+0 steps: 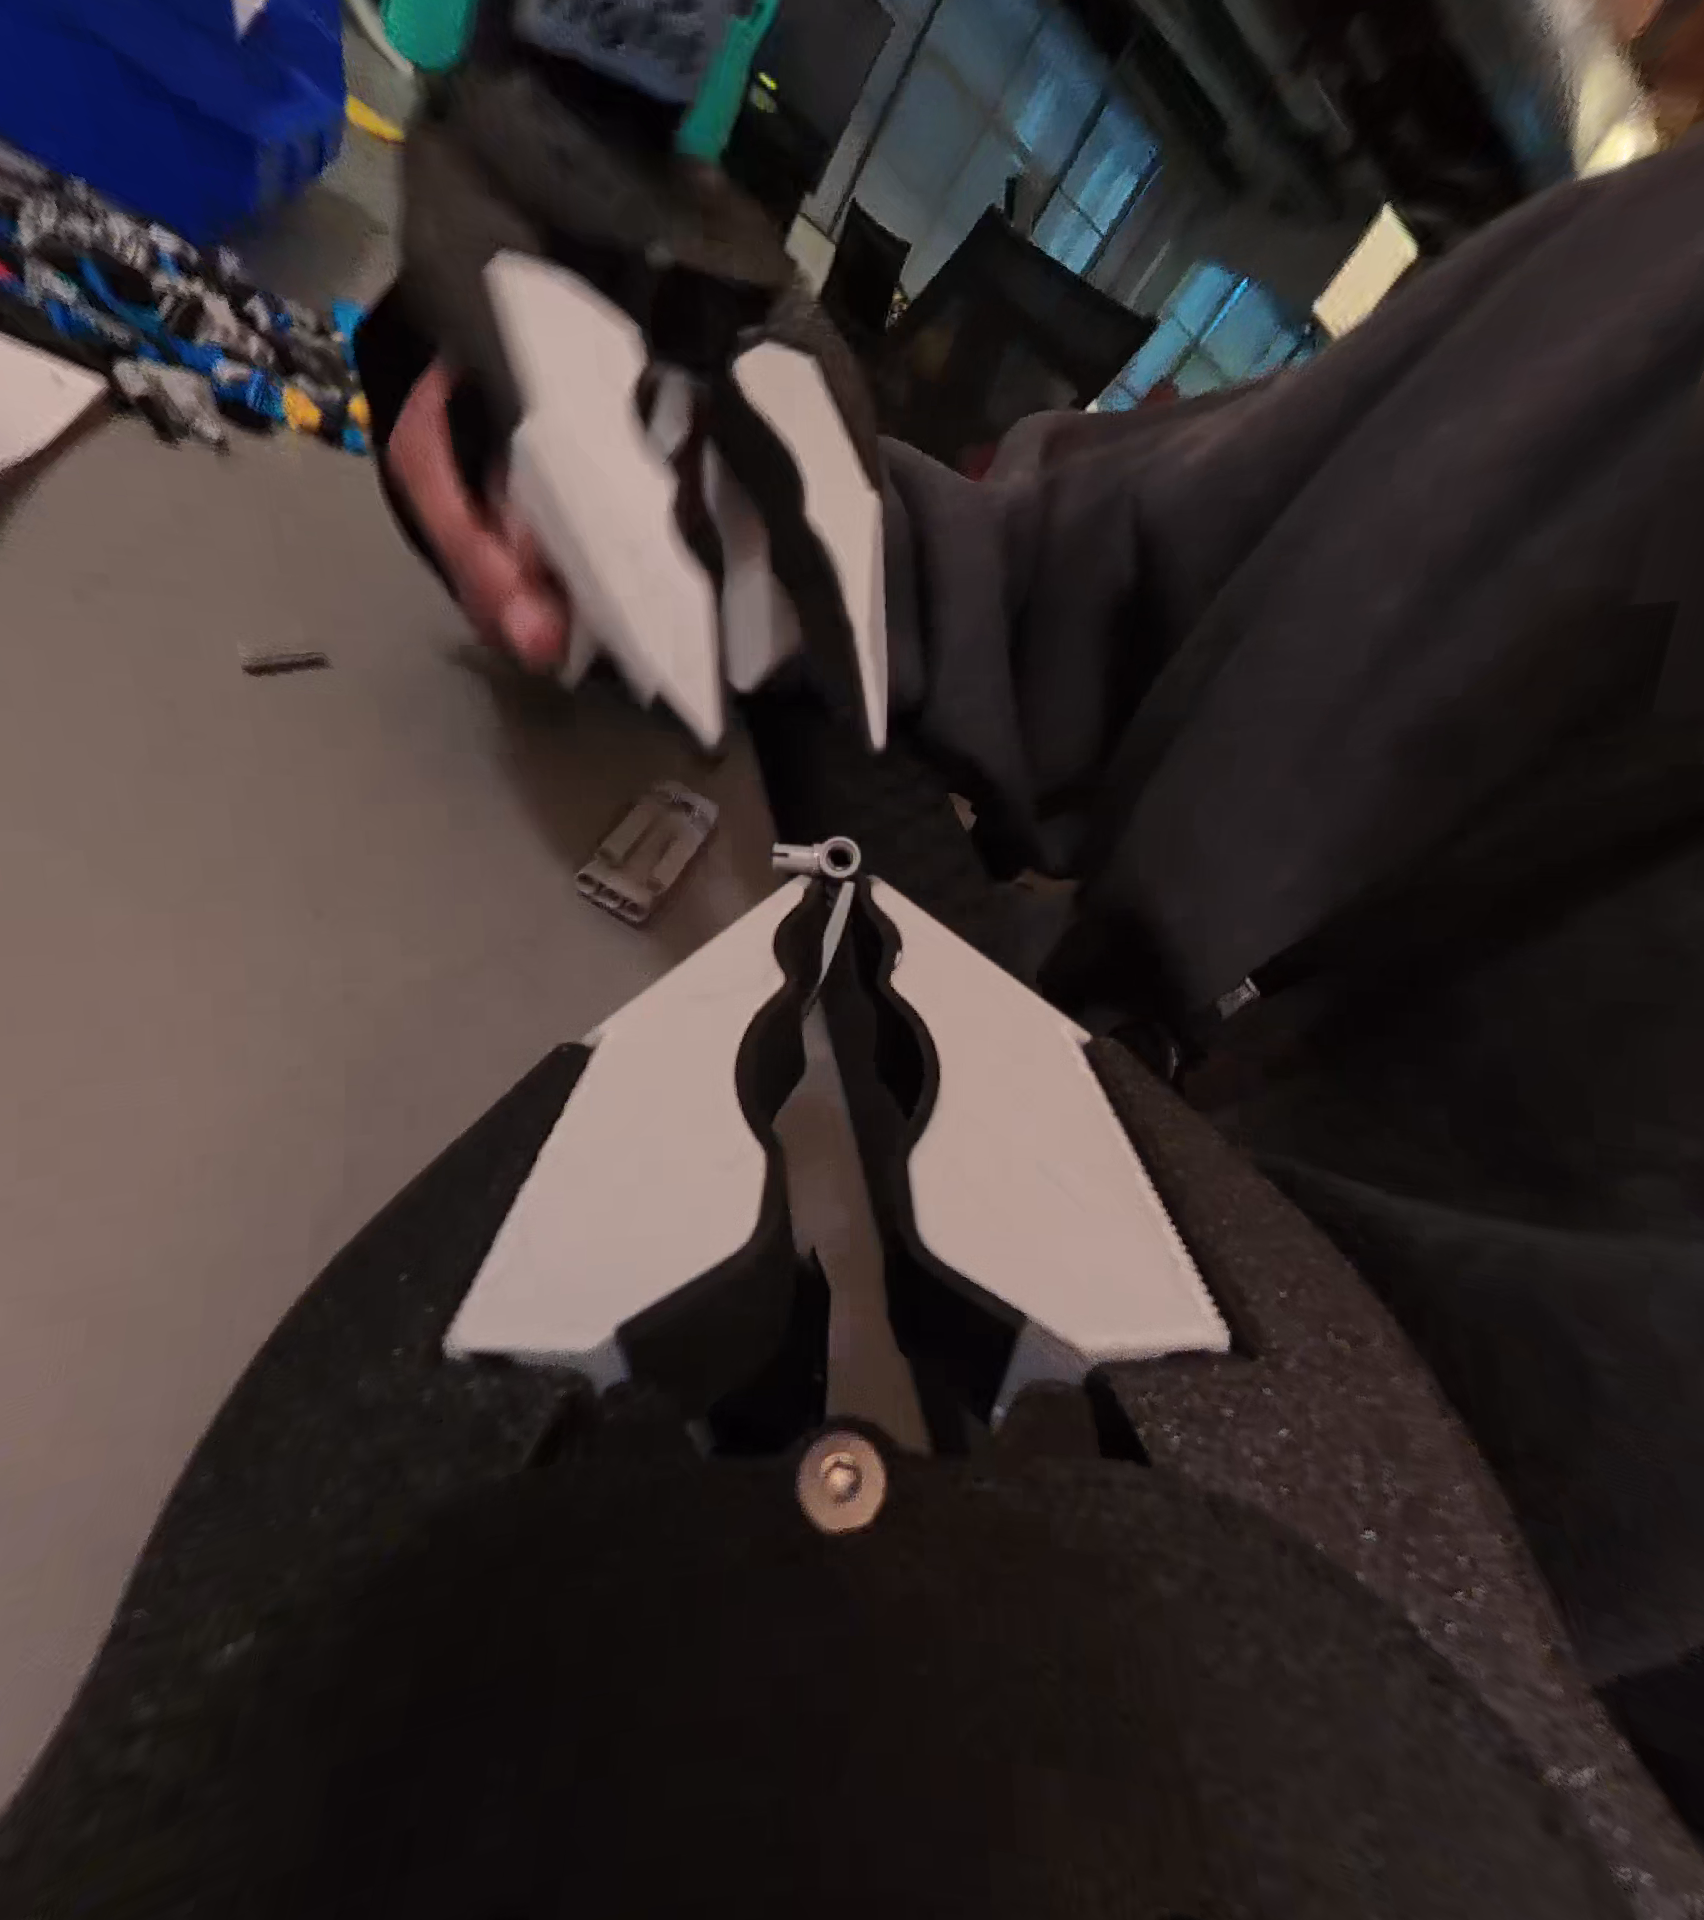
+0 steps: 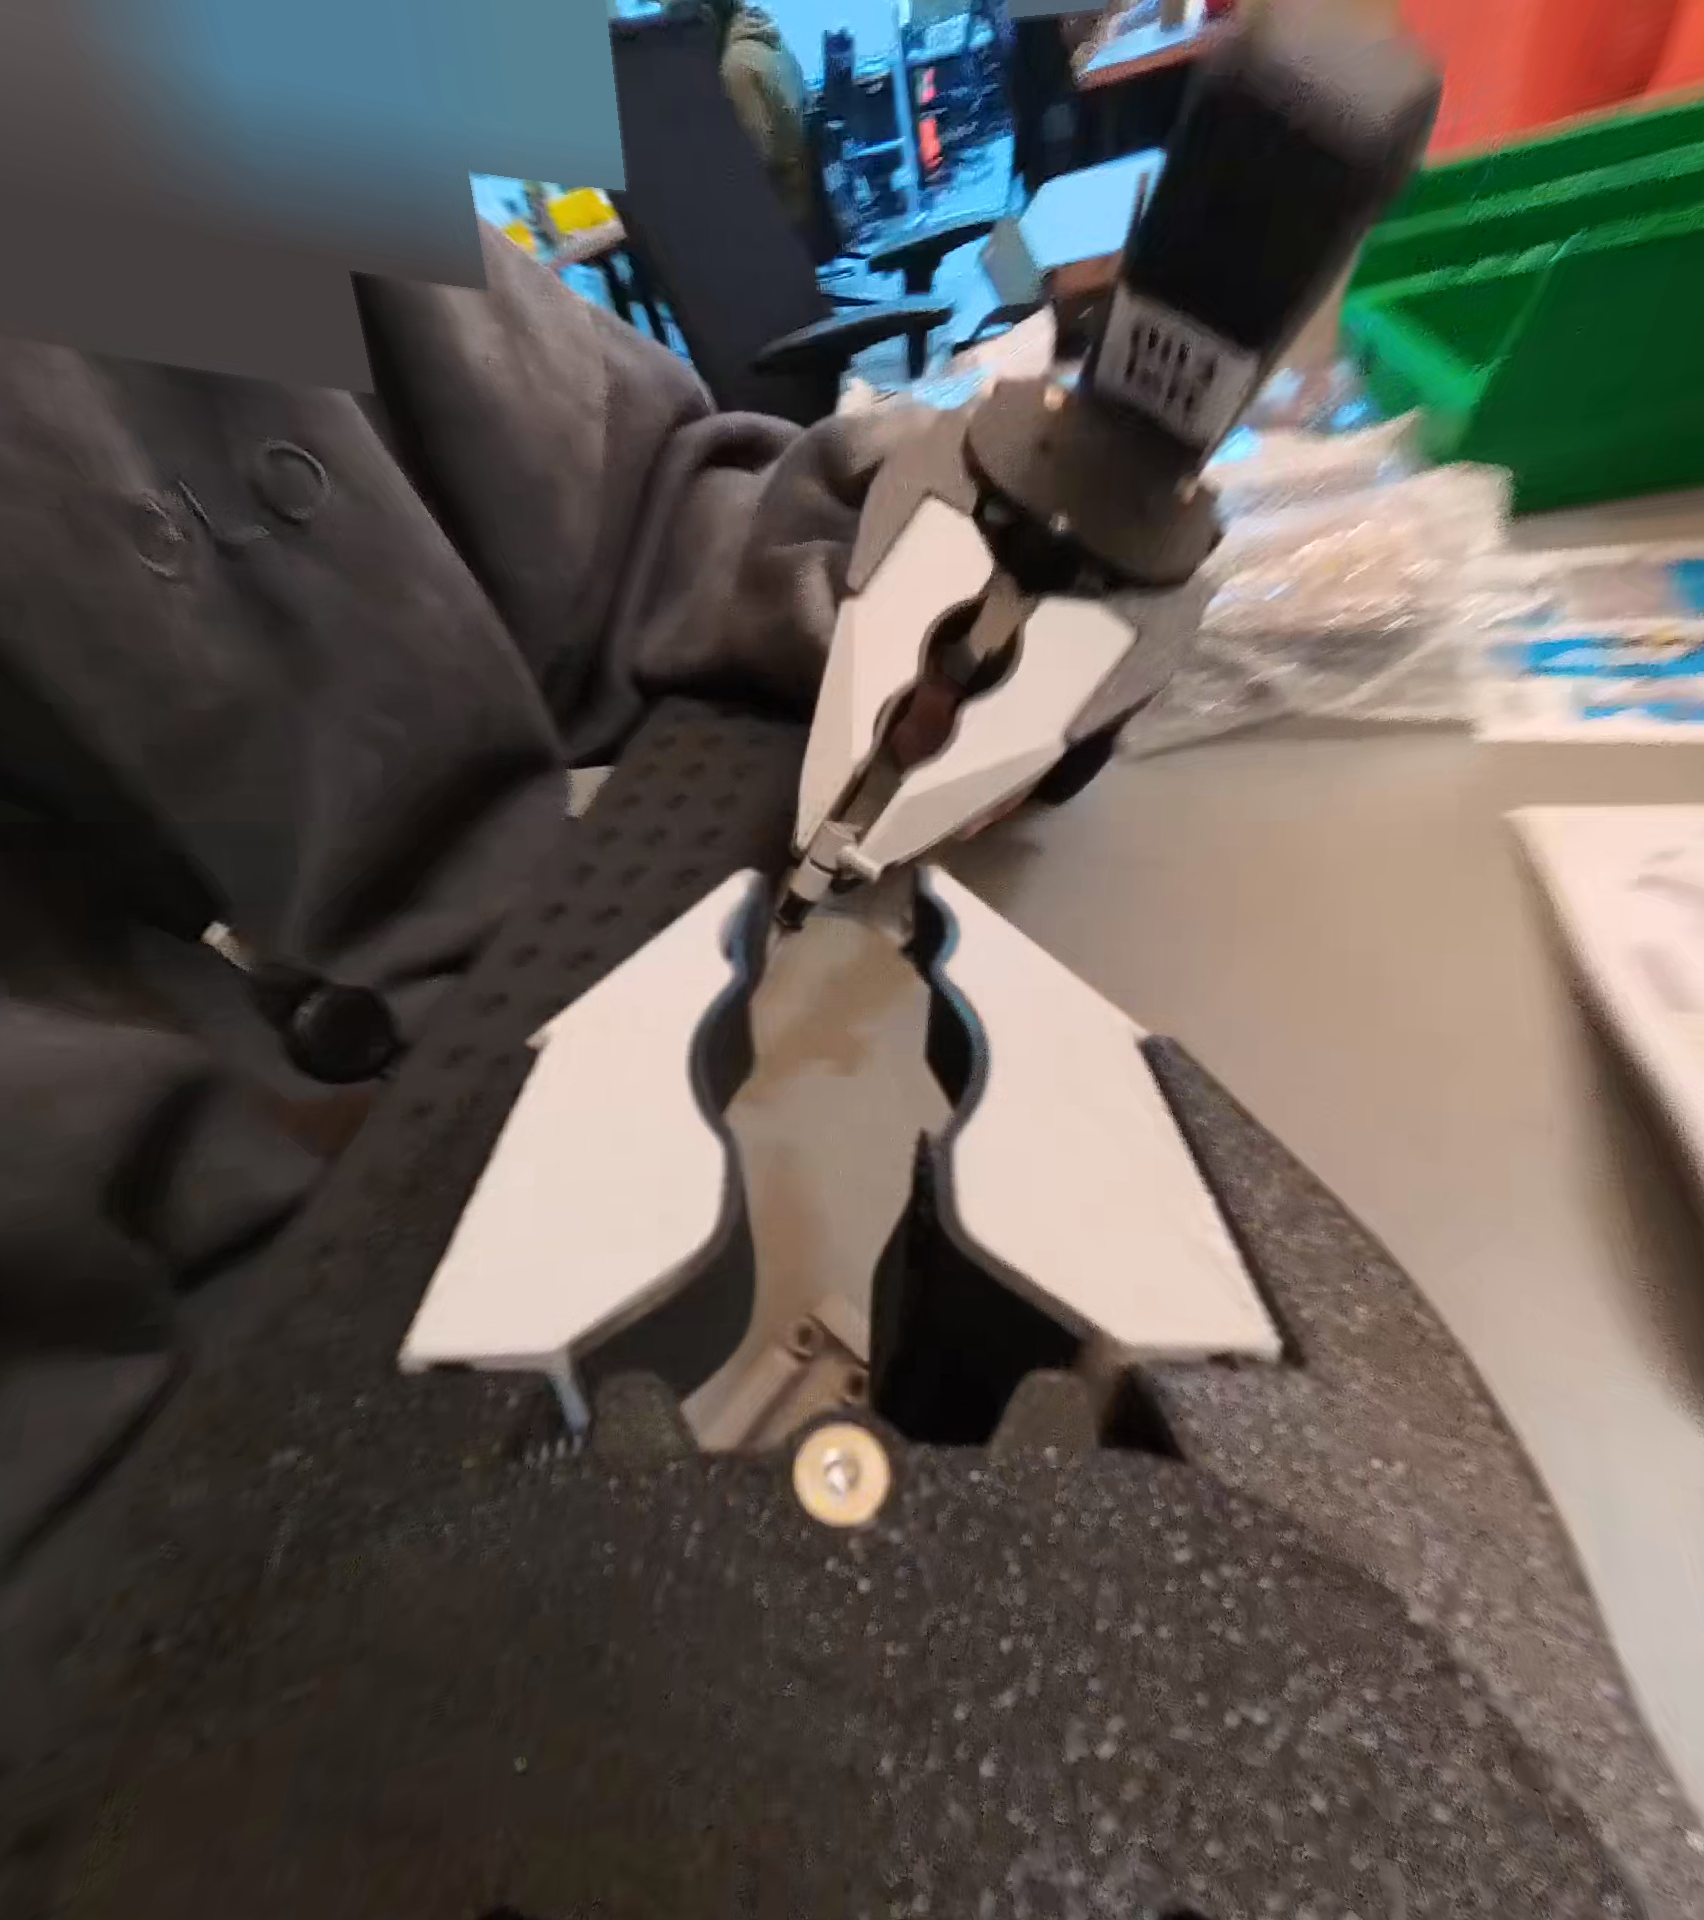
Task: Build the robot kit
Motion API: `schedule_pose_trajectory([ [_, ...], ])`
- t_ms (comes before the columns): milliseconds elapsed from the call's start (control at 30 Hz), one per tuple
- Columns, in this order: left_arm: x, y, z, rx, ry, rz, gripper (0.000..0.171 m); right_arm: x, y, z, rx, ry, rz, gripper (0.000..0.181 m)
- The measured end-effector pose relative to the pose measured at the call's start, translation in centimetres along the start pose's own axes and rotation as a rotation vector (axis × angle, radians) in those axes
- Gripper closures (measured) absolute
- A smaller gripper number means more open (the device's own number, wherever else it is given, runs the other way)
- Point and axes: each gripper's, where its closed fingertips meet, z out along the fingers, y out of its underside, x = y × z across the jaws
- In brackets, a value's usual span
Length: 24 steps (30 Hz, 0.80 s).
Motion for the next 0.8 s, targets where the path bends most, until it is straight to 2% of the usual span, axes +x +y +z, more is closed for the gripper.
schedule_pose_trajectory([
  [100, 1.0, -0.3, 0.3, 0.010, 0.013, 0.094, 0.168, -0.8, 0.8, 1.3, -0.010, -0.125, 0.153, 0.141],
  [267, 1.3, 0.2, 0.6, -0.018, 0.027, 0.103, 0.168, -2.0, 0.6, 2.2, 0.013, -0.220, 0.197, 0.151],
  [433, 0.7, 0.0, 0.5, -0.008, 0.000, 0.094, 0.168, -1.1, 0.8, 2.0, 0.005, -0.166, 0.188, 0.165],
  [600, -0.7, 0.3, 0.1, -0.034, -0.073, 0.070, 0.167, 0.2, 1.3, 1.8, -0.030, -0.091, 0.228, 0.170],
  [633, -0.8, 0.4, 0.1, -0.042, -0.083, 0.070, 0.167, 0.4, 1.2, 1.6, -0.029, -0.072, 0.208, 0.178],
  [800, -1.3, 0.9, 0.2, -0.067, -0.108, 0.060, 0.167, 0.6, 1.9, 1.5, -0.062, -0.042, 0.174, 0.180],
])
